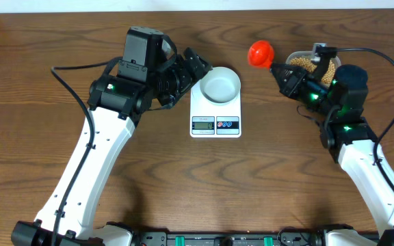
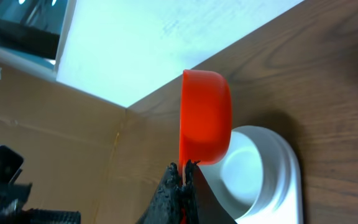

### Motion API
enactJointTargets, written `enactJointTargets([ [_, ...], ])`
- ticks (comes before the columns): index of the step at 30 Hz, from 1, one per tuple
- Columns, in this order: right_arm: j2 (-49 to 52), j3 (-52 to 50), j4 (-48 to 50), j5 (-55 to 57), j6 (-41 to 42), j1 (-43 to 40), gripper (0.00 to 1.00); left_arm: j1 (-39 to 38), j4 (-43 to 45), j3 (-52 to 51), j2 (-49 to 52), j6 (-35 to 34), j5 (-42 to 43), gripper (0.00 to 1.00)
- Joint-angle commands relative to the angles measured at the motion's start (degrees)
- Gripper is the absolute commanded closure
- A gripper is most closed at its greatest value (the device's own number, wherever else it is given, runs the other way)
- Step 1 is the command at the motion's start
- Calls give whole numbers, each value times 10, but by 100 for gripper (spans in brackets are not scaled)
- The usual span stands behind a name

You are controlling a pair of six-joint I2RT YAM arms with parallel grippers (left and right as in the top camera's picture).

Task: Scoop item into bowl and weigh 50g on scale
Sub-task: 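Release the scoop from the left gripper and pull right gripper away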

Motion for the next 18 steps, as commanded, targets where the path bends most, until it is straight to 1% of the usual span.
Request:
enactJointTargets([
  [1,3,9,-1,-2,-5,-17,99,2,-8,7,-3,123,-7,7],
  [4,3,9,-1,-3,-6,-24,99,2,-17,7,-3,206,-8,7],
  [7,3,9,-1,-6,-7,-33,99,2,-35,7,-3,314,-8,7],
  [11,3,9,-1,-14,-7,-41,99,2,-56,7,-2,413,-20,7],
  [13,3,11,-3,-16,-4,-43,99,2,-69,7,-2,424,-64,7],
  [16,3,20,-20,-16,-5,-43,99,2,-92,7,-2,424,-142,7],
  [18,3,31,-43,-12,-7,-43,99,2,-99,7,-2,424,-173,7],
])
